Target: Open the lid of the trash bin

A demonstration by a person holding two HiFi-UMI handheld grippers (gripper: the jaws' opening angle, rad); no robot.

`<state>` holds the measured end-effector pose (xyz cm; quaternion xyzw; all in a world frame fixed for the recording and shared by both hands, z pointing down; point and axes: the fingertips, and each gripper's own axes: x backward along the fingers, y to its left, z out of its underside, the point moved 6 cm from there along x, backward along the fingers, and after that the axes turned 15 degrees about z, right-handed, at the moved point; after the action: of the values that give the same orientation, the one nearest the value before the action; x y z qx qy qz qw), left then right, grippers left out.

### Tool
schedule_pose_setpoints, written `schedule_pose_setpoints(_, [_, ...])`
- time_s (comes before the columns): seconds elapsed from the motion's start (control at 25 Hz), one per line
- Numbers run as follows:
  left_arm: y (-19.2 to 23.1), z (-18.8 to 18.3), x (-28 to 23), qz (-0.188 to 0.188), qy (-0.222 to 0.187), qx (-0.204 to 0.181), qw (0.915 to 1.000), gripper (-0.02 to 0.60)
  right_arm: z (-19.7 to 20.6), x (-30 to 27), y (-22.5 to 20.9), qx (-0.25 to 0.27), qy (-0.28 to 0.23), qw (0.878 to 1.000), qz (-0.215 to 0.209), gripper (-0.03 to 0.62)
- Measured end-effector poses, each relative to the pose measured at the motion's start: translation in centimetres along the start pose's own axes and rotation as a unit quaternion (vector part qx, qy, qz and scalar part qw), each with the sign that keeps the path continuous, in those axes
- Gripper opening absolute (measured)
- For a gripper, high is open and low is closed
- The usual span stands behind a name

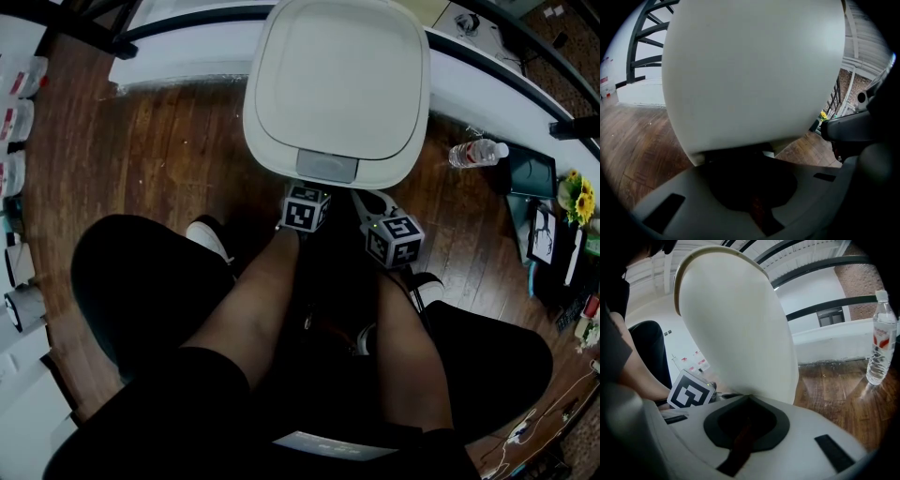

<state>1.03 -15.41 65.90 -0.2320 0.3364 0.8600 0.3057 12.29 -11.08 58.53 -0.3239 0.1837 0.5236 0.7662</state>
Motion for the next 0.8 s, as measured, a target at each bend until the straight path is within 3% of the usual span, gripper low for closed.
schedule_pose_setpoints(0.44, [0.09,0.60,-0.40,-0.013,0.005,0.033,0.9994,0.041,0.38,-0.20,-0.58,-0.011,0.000,1.000,0.009,0.014])
schedule_pose_setpoints(0.8, [0.36,0.96,-0.60,-0.015,0.019,0.039,0.9990,0.041,0.48,-0.37,-0.20,-0.010,0.007,1.000,0.008,0.014])
